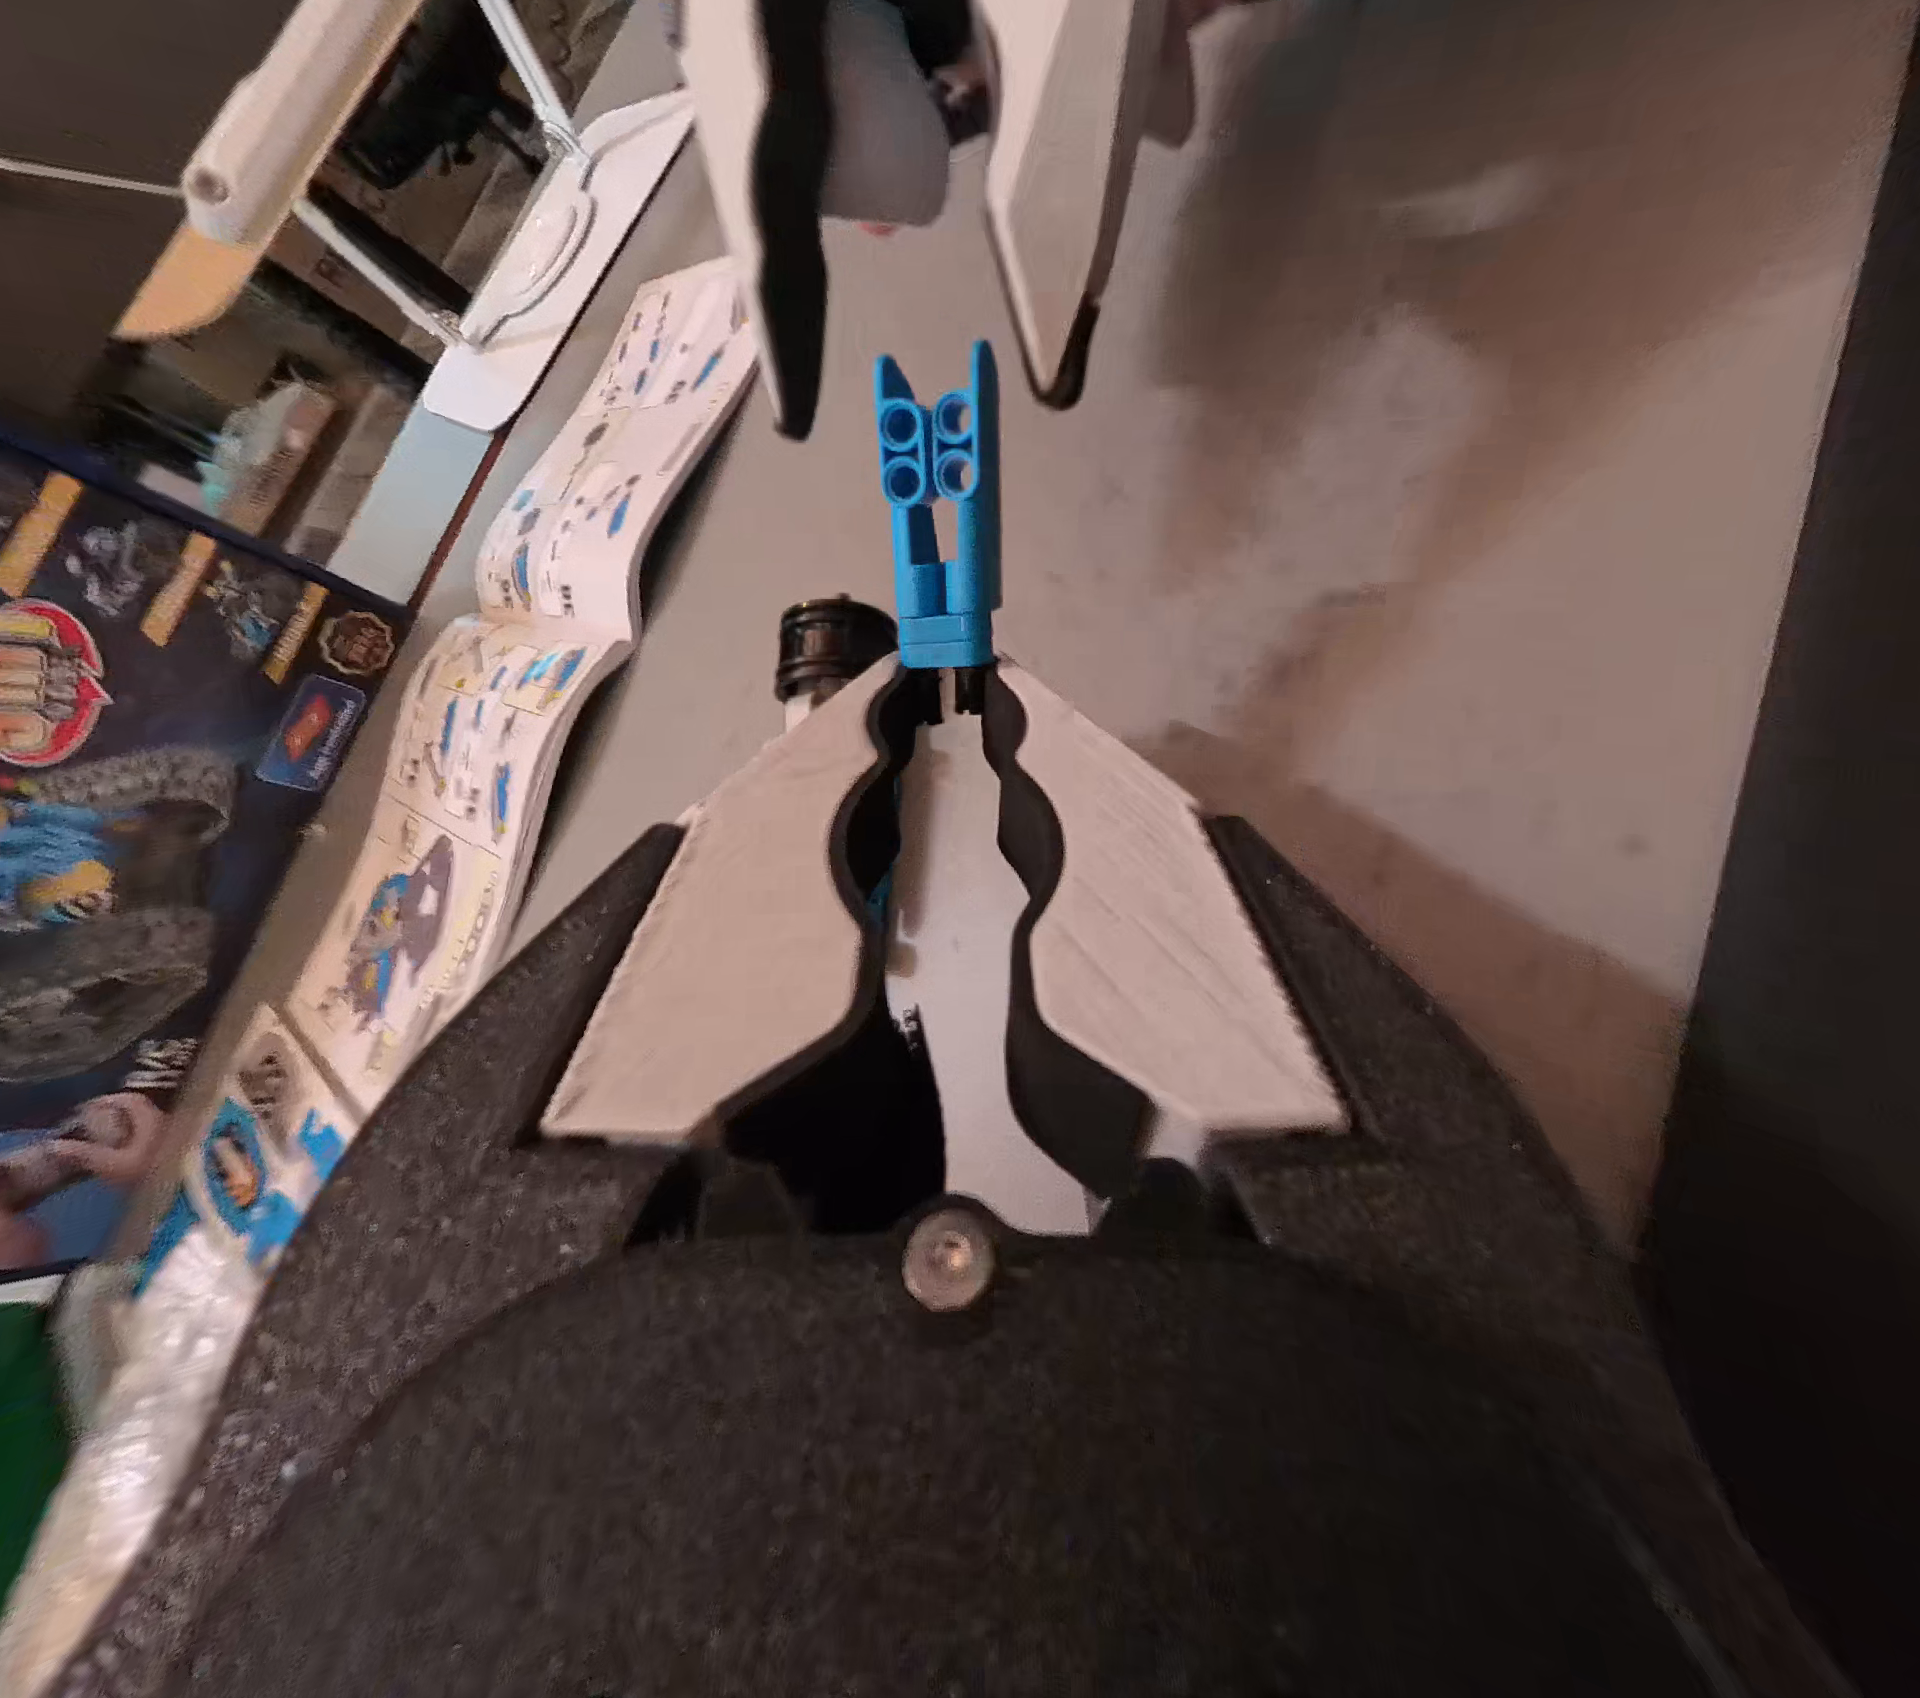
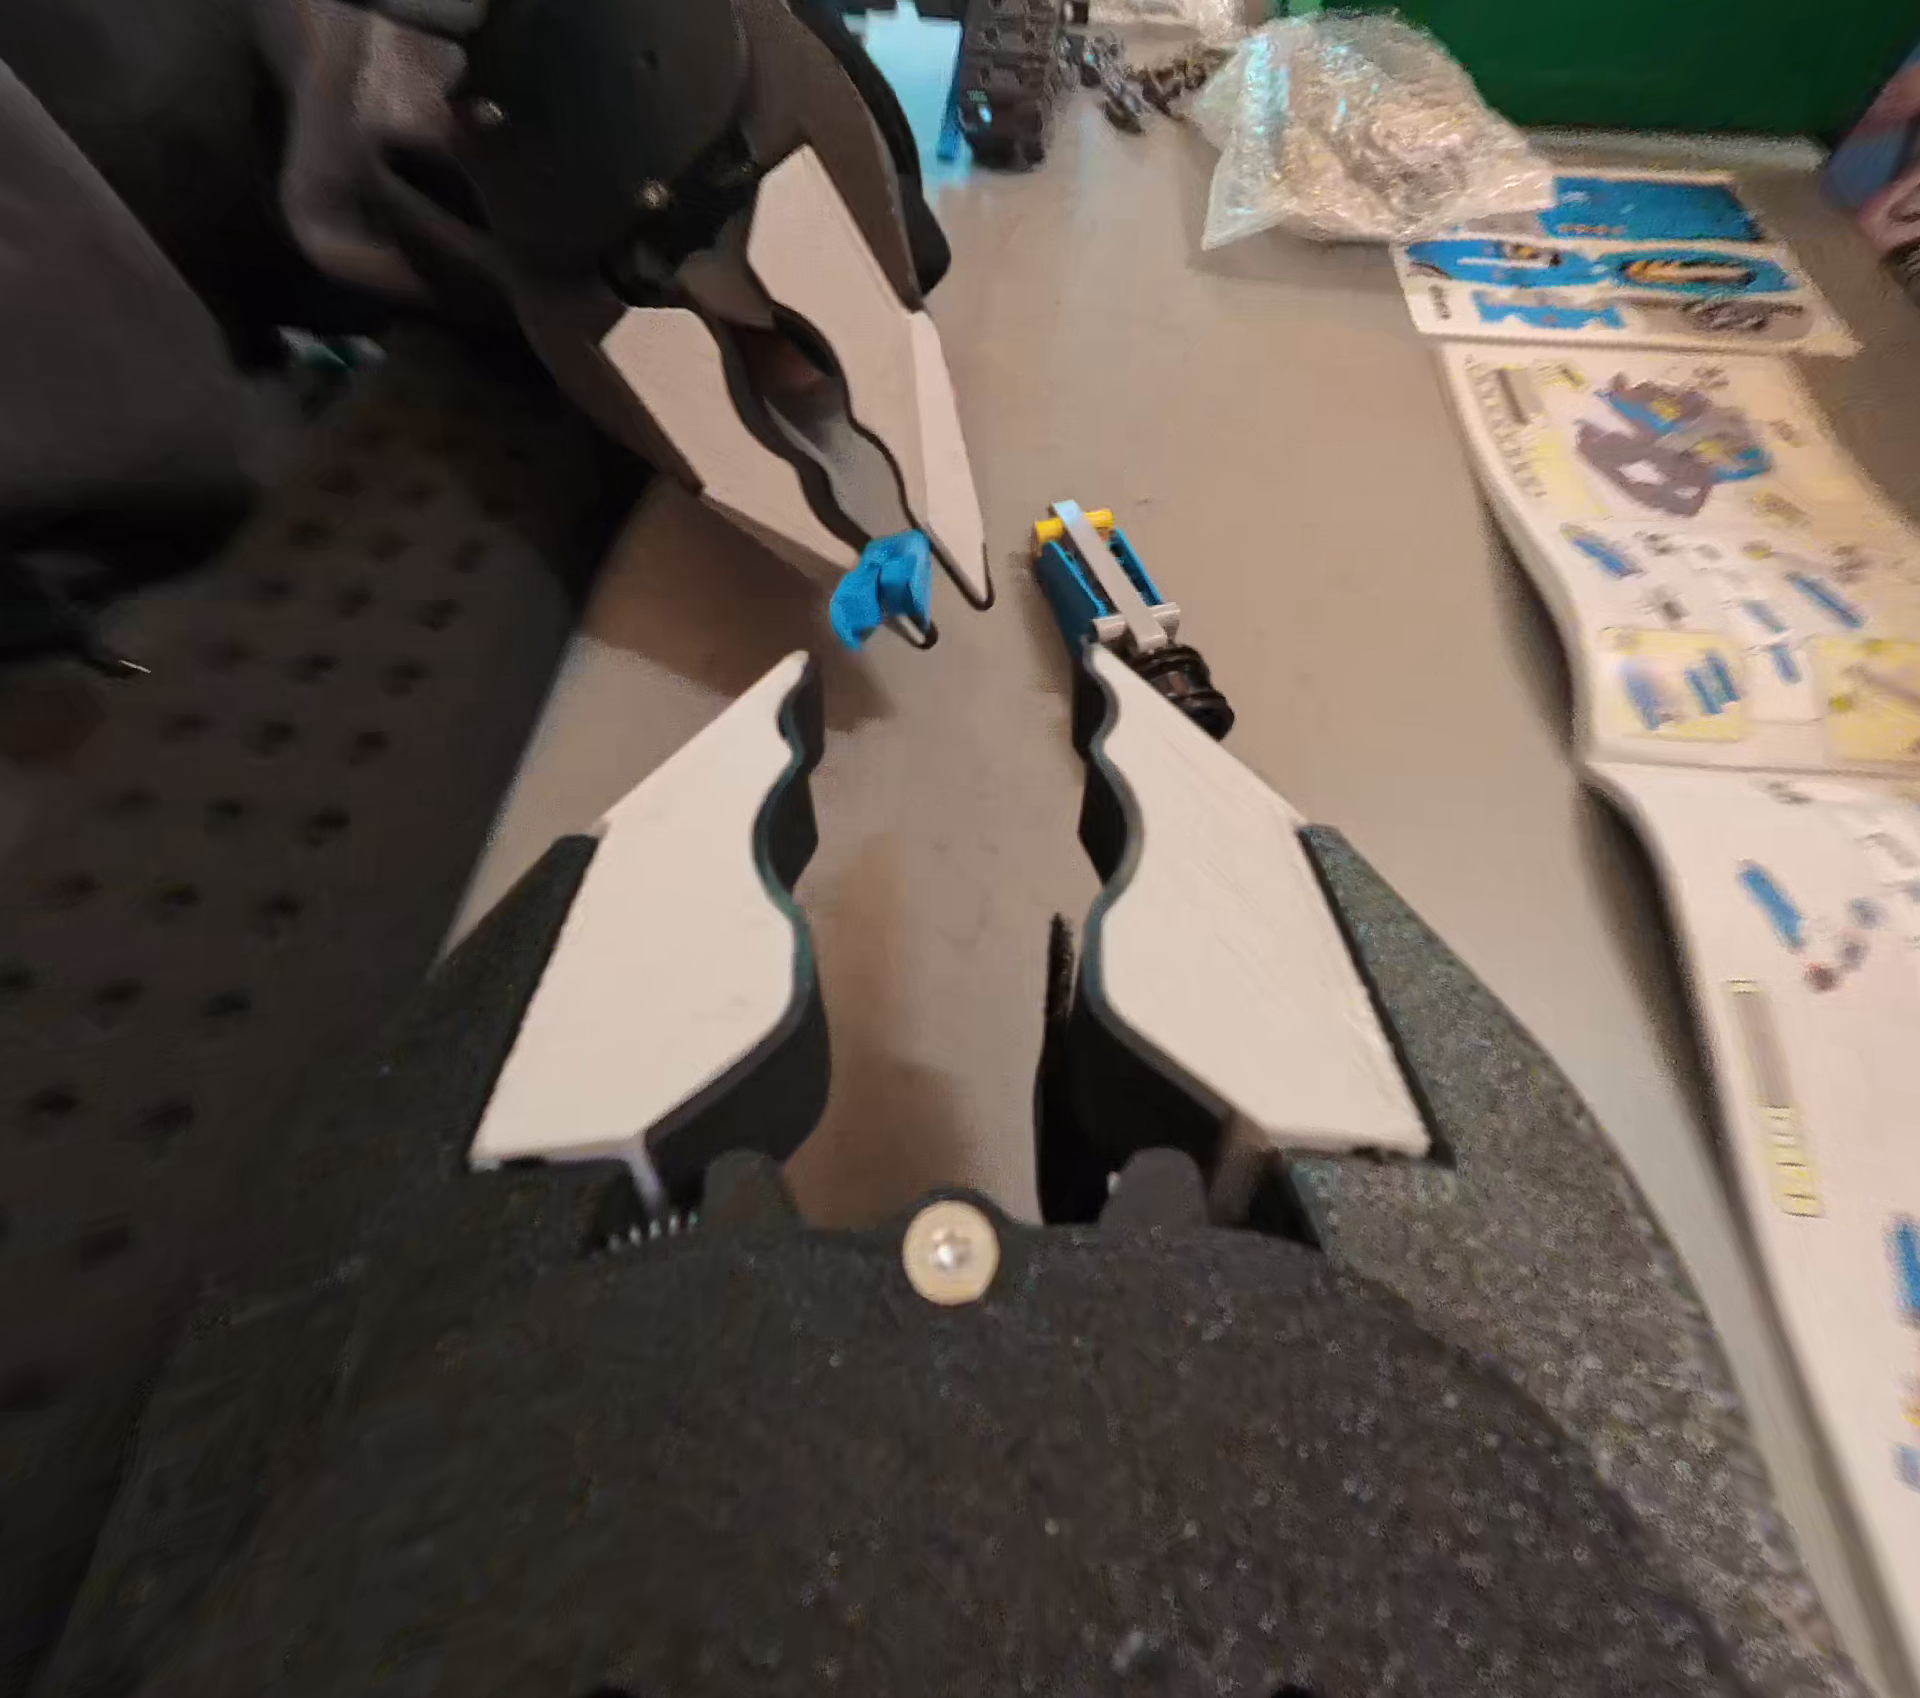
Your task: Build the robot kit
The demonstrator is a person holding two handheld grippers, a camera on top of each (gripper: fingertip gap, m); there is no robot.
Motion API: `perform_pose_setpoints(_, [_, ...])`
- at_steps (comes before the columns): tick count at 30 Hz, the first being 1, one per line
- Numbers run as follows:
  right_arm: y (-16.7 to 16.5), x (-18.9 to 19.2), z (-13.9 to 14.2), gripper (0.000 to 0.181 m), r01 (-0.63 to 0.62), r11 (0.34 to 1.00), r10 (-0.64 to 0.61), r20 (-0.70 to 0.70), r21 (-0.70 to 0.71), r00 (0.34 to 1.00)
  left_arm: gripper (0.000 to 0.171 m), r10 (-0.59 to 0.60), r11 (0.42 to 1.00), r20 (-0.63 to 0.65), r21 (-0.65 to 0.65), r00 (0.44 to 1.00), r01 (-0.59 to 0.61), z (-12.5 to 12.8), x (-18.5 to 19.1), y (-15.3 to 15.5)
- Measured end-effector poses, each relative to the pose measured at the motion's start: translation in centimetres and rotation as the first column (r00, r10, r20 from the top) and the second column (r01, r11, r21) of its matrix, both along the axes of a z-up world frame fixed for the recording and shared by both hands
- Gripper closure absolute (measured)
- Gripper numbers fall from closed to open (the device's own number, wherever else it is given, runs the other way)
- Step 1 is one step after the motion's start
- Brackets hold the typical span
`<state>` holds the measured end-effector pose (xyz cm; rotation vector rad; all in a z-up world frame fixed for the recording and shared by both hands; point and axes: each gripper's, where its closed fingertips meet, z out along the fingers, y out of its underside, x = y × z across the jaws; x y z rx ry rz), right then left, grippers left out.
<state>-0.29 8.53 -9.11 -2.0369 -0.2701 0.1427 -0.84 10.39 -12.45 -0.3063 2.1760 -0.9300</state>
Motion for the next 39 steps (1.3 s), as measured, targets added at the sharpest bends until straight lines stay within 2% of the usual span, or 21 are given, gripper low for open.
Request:
perform_pose_setpoints(3, [0.7, -1.4, -1.4, 0.137, 0.005, 0.995, 0.012, 0.17, -0.099, 0.985, 0.161, -0.022, 0.997, 0.047, 0.08, 0.999, 0.018, -0.4, -0.5, -0.5])
perform_pose_setpoints(6, [1.1, -2.4, -2.7, 0.165, 0.025, 0.984, 0.025, 0.279, -0.176, 0.96, 0.161, -0.026, 0.996, 0.062, 0.092, 0.998, 0.02, -0.2, -0.8, -0.6])
perform_pose_setpoints(7, [1.1, -2.3, -2.8, 0.166, 0.047, 0.982, 0.011, 0.309, -0.182, 0.951, 0.161, -0.025, 0.997, 0.061, 0.081, 0.998, 0.02, -0.1, -0.8, -0.6])
perform_pose_setpoints(10, [1.3, -2.8, -0.9, 0.166, 0.062, 0.995, -0.035, 0.289, -0.083, 0.957, 0.16, -0.027, 0.997, 0.032, -0.066, 0.999, 0.029, 1.6, -1.1, -0.8])
perform_pose_setpoints(13, [1.2, -2.3, 0.7, 0.166, 0.099, 0.995, -0.104, 0.275, 0.031, 0.956, 0.155, -0.024, 0.965, -0.068, -0.263, 0.997, 0.006, 3.2, -1.1, -0.3])
perform_pose_setpoints(16, [1.0, -1.7, 2.9, 0.166, 0.132, 0.977, -0.175, 0.273, 0.168, 0.946, 0.149, -0.104, 0.862, -0.205, -0.506, 0.973, -0.015, 5.2, -1.5, -0.4])
perform_pose_setpoints(18, [1.1, -1.6, 4.1, 0.167, 0.142, 0.959, -0.209, 0.278, 0.245, 0.938, 0.145, -0.209, 0.758, -0.292, -0.651, 0.933, -0.035, 6.5, -2.0, -1.0])
perform_pose_setpoints(20, [1.3, -1.3, 4.9, 0.167, 0.155, 0.94, -0.256, 0.326, 0.305, 0.91, 0.144, -0.327, 0.626, -0.325, -0.778, 0.887, -0.055, 8.2, -2.5, -1.8])
perform_pose_setpoints(22, [1.5, -1.1, 5.5, 0.167, 0.177, 0.919, -0.309, 0.367, 0.351, 0.877, 0.144, -0.407, 0.488, -0.329, -0.867, 0.852, -0.101, 9.6, -2.4, -1.9])
perform_pose_setpoints(25, [1.8, -0.8, 5.8, 0.166, 0.201, 0.892, -0.382, 0.44, 0.404, 0.813, 0.148, -0.462, 0.348, -0.345, -0.918, 0.817, -0.191, 10.3, -1.6, -1.3])
perform_pose_setpoints(26, [2.0, -0.9, 5.5, 0.166, 0.195, 0.896, -0.382, 0.467, 0.399, 0.798, 0.15, -0.469, 0.319, -0.35, -0.923, 0.811, -0.215, 10.3, -1.2, -1.1])
perform_pose_setpoints(28, [2.3, -0.7, 5.0, 0.166, 0.215, 0.889, -0.419, 0.527, 0.404, 0.74, 0.16, -0.475, 0.304, -0.382, -0.917, 0.793, -0.26, 9.7, -0.6, -0.7])
perform_pose_setpoints(30, [2.5, -0.3, 4.8, 0.166, 0.241, 0.876, -0.456, 0.555, 0.417, 0.696, 0.161, -0.492, 0.291, -0.398, -0.913, 0.774, -0.285, 9.5, -0.3, -0.4])
perform_pose_setpoints(34, [3.1, 0.7, 4.9, 0.166, 0.38, 0.827, -0.547, 0.432, 0.415, 0.717, 0.159, -0.523, 0.206, -0.364, -0.931, 0.771, -0.3, 10.4, 0.1, 0.4])
perform_pose_setpoints(36, [3.6, 0.7, 5.2, 0.166, 0.424, 0.799, -0.584, 0.387, 0.426, 0.713, 0.16, -0.514, 0.195, -0.369, -0.929, 0.774, -0.313, 10.3, 0.5, 0.7])
perform_pose_setpoints(39, [4.0, 0.9, 5.4, 0.167, 0.457, 0.776, -0.621, 0.401, 0.435, 0.673, 0.161, -0.533, 0.184, -0.364, -0.931, 0.764, -0.315, 10.4, 0.6, 1.1])
